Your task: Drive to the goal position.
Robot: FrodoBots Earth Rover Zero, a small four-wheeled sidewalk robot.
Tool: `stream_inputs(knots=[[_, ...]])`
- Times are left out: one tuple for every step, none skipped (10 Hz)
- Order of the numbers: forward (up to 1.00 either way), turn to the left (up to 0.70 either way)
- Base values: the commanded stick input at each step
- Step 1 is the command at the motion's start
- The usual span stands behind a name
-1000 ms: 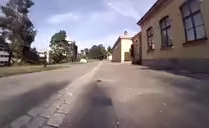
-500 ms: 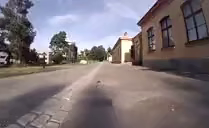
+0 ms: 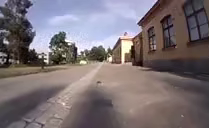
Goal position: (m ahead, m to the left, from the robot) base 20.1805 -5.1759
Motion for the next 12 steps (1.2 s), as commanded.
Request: stream_inputs(knots=[[0.45, 0.00], [0.45, 0.00], [0.45, 0.00], [0.45, 0.00], [0.45, 0.00], [0.45, 0.00], [0.45, 0.00], [0.45, 0.00], [0.45, 0.00], [0.45, 0.00], [0.45, 0.00], [0.45, 0.00]])
